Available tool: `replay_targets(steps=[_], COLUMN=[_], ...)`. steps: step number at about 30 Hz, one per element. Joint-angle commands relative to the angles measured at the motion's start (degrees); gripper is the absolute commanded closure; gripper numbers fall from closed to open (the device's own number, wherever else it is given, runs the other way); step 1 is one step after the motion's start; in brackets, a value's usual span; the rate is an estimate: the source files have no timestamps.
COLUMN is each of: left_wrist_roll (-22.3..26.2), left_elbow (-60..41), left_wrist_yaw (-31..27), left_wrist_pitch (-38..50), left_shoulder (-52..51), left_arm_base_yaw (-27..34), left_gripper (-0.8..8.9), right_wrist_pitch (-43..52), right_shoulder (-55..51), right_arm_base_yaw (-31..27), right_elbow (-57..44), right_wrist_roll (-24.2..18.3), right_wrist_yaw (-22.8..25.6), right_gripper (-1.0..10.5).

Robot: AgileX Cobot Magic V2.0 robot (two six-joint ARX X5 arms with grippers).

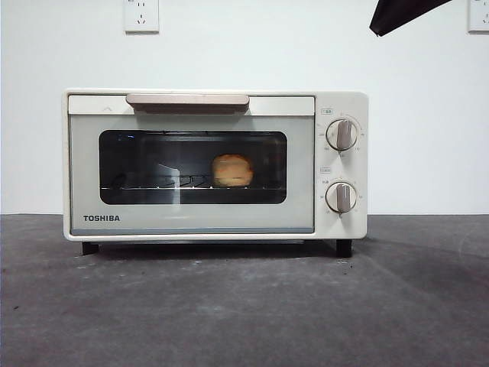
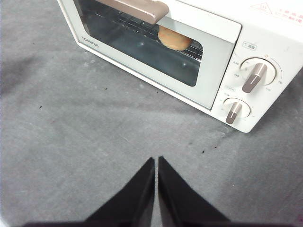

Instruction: The left arm flap open the oven, the right arm pick bread and place it into oven, the left arm flap close the oven

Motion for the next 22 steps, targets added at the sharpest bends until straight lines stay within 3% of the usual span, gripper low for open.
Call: replay_targets(steps=[1,16,19,22], left_wrist_roll=[0.24,0.24,0.24,0.24], left_elbow=[-1.18,-1.18,-1.18,-1.18], left_wrist_yaw=[-0.09,-0.09,-0.07,-0.09], left_wrist_pitch=[-0.39,-0.39,-0.39,-0.39], left_shoulder=[-0.11,-0.11,-0.11,-0.11], left_arm_base_yaw=[0.04,0.04,0.04,0.04], left_gripper=[7.94,7.94,7.94,7.94], right_wrist_pitch=[0.61,0.61,0.98,3.39], right_shoulder=[0.46,0.20,-1.77,-4.24], right_arm_base_yaw=[0.52,0.50,-1.99,-6.78], right_elbow=[0.39,0.39,0.37,0.07], right_wrist_roll=[0.50,-0.15,-1.44,-2.05], right_wrist_yaw=[0.11,0.13,0.39,-3.93], right_gripper=[9.4,9.4,9.4,9.4])
